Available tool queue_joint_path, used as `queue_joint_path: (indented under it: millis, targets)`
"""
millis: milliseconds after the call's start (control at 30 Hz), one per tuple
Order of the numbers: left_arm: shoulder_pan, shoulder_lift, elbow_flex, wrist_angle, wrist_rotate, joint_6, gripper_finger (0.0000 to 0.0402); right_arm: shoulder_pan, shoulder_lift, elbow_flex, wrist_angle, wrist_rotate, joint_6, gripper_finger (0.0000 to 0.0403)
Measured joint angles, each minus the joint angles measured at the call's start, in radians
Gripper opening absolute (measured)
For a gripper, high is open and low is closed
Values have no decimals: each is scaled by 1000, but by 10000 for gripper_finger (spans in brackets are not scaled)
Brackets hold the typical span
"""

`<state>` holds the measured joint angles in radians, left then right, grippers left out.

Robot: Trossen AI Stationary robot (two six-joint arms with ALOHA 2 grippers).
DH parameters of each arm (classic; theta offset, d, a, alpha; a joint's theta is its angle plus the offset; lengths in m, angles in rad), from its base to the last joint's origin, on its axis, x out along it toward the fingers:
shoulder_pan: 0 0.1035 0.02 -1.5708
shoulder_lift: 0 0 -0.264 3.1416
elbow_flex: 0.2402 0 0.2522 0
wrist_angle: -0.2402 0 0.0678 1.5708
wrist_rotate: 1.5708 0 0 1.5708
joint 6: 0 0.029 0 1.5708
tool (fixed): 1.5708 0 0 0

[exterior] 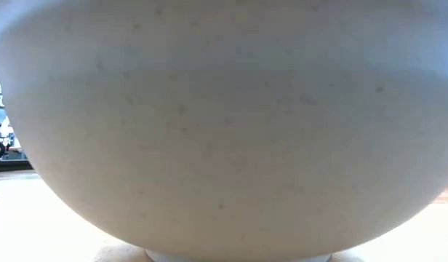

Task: Place and stack bowls onto a shelf
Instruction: Put the green bowl on the shelf, then stack the white bowl on top of the white bowl on the shelf

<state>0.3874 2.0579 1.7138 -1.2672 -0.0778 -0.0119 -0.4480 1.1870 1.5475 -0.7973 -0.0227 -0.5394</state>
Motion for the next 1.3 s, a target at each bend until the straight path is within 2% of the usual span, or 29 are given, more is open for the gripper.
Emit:
queue_joint_path:
  millis: [167,533,733,1033,1200,1300]
  targets:
    - [1,-21,0,11,-5,2,47,0,0,0,0,0,-8,105]
    - [18,-192,0,73,-44,13,47,0,0,0,0,1,-23,105]
    - [10,-299,0,68,-63,-33,47,0,-22,0,-30,74,-23,105]
    - [-44,-523,0,79,-63,-141,47,0,-117,0,-258,78,116,105]
    - [-72,-642,0,100,-63,-147,47,4,-166,0,-377,75,183,105]
    - [-84,-700,0,99,-64,-162,47,5,-180,0,-451,76,278,105]
